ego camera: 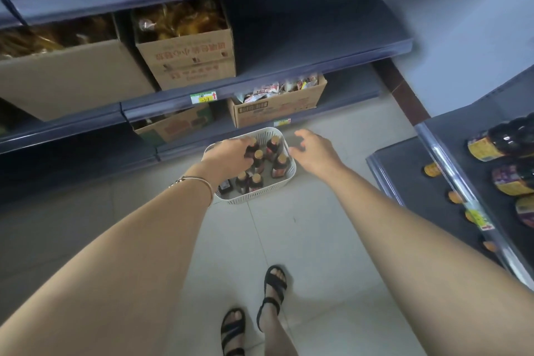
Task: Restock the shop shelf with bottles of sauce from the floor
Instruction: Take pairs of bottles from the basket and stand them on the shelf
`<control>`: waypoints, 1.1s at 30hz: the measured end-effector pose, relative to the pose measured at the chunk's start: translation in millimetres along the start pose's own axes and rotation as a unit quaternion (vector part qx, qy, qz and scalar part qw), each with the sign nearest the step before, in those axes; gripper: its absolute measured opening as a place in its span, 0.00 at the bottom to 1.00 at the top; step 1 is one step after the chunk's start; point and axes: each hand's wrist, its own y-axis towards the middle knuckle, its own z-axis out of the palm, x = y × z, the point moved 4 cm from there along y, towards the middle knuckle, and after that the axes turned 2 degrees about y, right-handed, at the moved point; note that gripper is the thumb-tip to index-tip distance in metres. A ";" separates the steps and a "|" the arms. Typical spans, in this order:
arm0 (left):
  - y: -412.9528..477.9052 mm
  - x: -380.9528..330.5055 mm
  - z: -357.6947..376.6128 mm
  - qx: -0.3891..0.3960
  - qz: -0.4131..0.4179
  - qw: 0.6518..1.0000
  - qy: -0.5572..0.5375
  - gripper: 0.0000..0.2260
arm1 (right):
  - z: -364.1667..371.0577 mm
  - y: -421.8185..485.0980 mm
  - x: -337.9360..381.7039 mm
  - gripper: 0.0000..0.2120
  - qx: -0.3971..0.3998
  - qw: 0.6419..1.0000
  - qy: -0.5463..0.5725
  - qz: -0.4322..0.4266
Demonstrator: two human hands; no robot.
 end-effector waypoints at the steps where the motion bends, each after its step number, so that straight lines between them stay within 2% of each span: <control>1: 5.5 -0.8 5.0 0.007 -0.003 1.000 0.003 0.20 | 1.7 5.8 -4.6 0.24 0.004 1.000 -0.002 0.000; 6: 29.8 -3.6 32.1 0.020 -0.008 1.000 -0.007 0.18 | 13.9 31.1 -25.0 0.23 0.023 1.000 -0.016 -0.004; 11: 48.1 2.3 60.8 0.044 -0.032 0.998 -0.029 0.22 | 35.7 54.0 -40.3 0.23 0.045 0.999 -0.019 -0.007; 21: 103.5 32.9 112.2 0.065 -0.039 0.997 -0.019 0.19 | 103.9 107.0 -61.5 0.22 0.073 0.997 -0.006 0.000; 25: 131.8 43.5 134.2 0.079 -0.021 0.997 -0.006 0.20 | 135.3 128.3 -66.5 0.14 0.083 0.997 -0.008 0.001; 29: 158.5 61.9 155.5 0.091 0.003 0.996 0.023 0.19 | 166.4 149.8 -67.9 0.16 0.096 0.995 -0.020 0.015; 33: 184.2 78.1 172.7 0.111 0.013 0.992 0.054 0.20 | 195.9 176.4 -71.7 0.13 0.096 0.995 -0.008 0.028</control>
